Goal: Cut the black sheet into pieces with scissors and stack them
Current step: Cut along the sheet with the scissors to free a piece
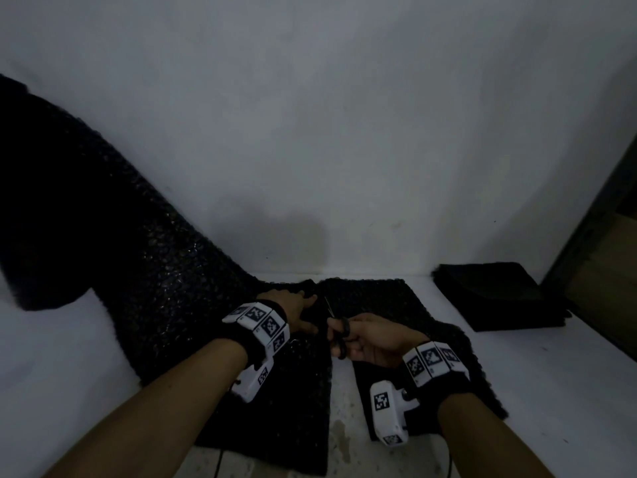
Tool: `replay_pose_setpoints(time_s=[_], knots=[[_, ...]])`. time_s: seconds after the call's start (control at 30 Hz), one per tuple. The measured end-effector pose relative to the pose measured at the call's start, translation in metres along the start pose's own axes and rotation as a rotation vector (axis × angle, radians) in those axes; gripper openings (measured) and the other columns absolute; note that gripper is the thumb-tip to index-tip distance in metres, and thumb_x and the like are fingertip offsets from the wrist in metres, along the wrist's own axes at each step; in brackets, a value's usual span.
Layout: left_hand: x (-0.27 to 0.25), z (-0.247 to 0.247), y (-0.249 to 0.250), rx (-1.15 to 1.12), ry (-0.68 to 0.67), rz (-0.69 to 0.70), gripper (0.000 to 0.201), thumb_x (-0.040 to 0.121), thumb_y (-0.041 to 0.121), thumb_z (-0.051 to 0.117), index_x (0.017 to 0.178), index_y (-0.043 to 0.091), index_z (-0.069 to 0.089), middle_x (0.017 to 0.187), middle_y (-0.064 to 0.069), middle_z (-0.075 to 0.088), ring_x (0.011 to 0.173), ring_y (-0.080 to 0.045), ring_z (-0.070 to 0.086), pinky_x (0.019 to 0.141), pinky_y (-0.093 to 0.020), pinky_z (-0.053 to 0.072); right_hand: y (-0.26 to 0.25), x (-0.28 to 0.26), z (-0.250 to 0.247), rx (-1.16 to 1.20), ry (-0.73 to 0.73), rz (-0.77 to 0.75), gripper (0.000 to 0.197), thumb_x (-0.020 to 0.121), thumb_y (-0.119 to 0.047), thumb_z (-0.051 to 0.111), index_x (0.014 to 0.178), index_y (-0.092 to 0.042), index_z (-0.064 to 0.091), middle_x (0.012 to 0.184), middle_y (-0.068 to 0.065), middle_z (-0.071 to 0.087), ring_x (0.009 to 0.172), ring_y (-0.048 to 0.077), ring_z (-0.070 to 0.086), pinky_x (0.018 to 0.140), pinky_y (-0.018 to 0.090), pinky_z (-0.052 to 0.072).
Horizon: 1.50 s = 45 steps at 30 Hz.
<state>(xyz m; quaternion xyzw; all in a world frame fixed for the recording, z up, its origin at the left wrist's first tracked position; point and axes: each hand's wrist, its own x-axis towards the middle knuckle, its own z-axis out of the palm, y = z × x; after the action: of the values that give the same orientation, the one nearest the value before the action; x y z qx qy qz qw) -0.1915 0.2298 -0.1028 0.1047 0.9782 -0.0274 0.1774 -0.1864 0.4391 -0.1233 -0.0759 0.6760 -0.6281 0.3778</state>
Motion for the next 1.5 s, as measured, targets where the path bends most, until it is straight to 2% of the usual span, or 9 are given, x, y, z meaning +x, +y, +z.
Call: replay_pose_setpoints(time_s=[0.23, 0.47, 0.63, 0.77, 0.93, 1.13, 1.27, 1.4, 1.5], knots=[[-0.002, 0.0, 0.0, -0.038, 0.004, 0.016, 0.089, 0.091, 0.069, 0.048, 0.159, 0.031, 0.005, 0.165, -0.003, 0.015, 0.143, -0.029, 0.034, 0.113, -0.042, 0.037, -0.012, 0.002, 0.0, -0.02, 0.01, 0.053, 0.038, 0.08, -0.039, 0.071, 0.09, -0.002, 0.065, 0.08, 0.011, 0.07, 0.075, 0.017, 0.071, 0.07, 0.025, 0.057], [0.0, 0.001, -0.001, -0.091, 0.012, 0.018, 0.095, 0.091, 0.067, 0.051, 0.16, 0.024, 0.002, 0.165, -0.004, 0.015, 0.144, -0.027, 0.032, 0.114, -0.035, 0.034, -0.024, 0.009, -0.004, -0.116, 0.023, 0.13, 0.046, 0.077, -0.042, 0.074, 0.095, -0.001, 0.067, 0.087, 0.011, 0.071, 0.083, 0.021, 0.071, 0.101, 0.038, 0.05], [-0.001, -0.001, 0.0, -0.114, 0.012, 0.009, 0.097, 0.092, 0.064, 0.053, 0.16, 0.017, 0.003, 0.165, -0.006, 0.015, 0.144, -0.029, 0.032, 0.114, -0.037, 0.035, -0.032, 0.016, -0.001, -0.161, 0.049, 0.133, 0.03, 0.09, -0.035, 0.07, 0.088, -0.004, 0.068, 0.077, 0.004, 0.072, 0.073, 0.018, 0.071, 0.07, 0.026, 0.057], [0.0, 0.001, 0.001, -0.132, 0.019, 0.007, 0.096, 0.092, 0.062, 0.055, 0.159, 0.016, 0.004, 0.165, -0.008, 0.017, 0.143, -0.029, 0.033, 0.113, -0.038, 0.035, -0.036, 0.023, -0.001, -0.229, 0.081, 0.11, 0.038, 0.083, -0.038, 0.076, 0.094, -0.003, 0.068, 0.081, 0.007, 0.072, 0.073, 0.02, 0.07, 0.08, 0.032, 0.054], [0.0, 0.001, 0.0, -0.139, 0.019, 0.002, 0.097, 0.091, 0.063, 0.056, 0.159, 0.016, 0.006, 0.164, -0.009, 0.021, 0.142, -0.03, 0.035, 0.112, -0.04, 0.038, -0.032, 0.029, -0.004, -0.247, 0.117, 0.063, 0.062, 0.073, -0.039, 0.085, 0.112, 0.007, 0.069, 0.083, 0.012, 0.07, 0.07, 0.018, 0.068, 0.064, 0.026, 0.054], [-0.003, -0.003, 0.003, -0.137, 0.021, -0.001, 0.095, 0.093, 0.062, 0.054, 0.16, 0.017, 0.004, 0.164, -0.009, 0.018, 0.143, -0.031, 0.034, 0.113, -0.036, 0.036, -0.027, 0.023, -0.01, -0.261, 0.091, 0.037, 0.027, 0.089, -0.029, 0.073, 0.09, -0.003, 0.072, 0.069, 0.007, 0.066, 0.054, 0.007, 0.057, 0.054, 0.017, 0.044], [-0.003, -0.003, 0.003, -0.135, 0.021, 0.001, 0.093, 0.093, 0.061, 0.054, 0.16, 0.016, 0.006, 0.163, -0.009, 0.022, 0.141, -0.03, 0.036, 0.111, -0.035, 0.037, -0.026, 0.024, -0.01, -0.195, 0.064, 0.042, 0.027, 0.09, -0.031, 0.072, 0.086, -0.005, 0.069, 0.073, 0.009, 0.067, 0.062, 0.012, 0.06, 0.061, 0.021, 0.046], [-0.001, -0.002, 0.003, -0.136, 0.017, 0.003, 0.093, 0.093, 0.059, 0.055, 0.159, 0.015, 0.006, 0.163, -0.011, 0.021, 0.141, -0.031, 0.036, 0.112, -0.036, 0.036, -0.028, 0.026, -0.009, -0.167, 0.062, 0.052, 0.036, 0.077, -0.036, 0.077, 0.089, -0.003, 0.07, 0.076, 0.011, 0.07, 0.071, 0.017, 0.066, 0.087, 0.032, 0.05], [0.0, -0.002, 0.003, -0.14, 0.004, 0.008, 0.095, 0.093, 0.059, 0.057, 0.159, 0.015, 0.005, 0.164, -0.011, 0.02, 0.142, -0.031, 0.034, 0.113, -0.038, 0.035, -0.03, 0.031, -0.009, -0.149, 0.061, 0.058, 0.04, 0.071, -0.038, 0.078, 0.087, -0.002, 0.07, 0.078, 0.01, 0.071, 0.072, 0.018, 0.068, 0.085, 0.032, 0.053]])
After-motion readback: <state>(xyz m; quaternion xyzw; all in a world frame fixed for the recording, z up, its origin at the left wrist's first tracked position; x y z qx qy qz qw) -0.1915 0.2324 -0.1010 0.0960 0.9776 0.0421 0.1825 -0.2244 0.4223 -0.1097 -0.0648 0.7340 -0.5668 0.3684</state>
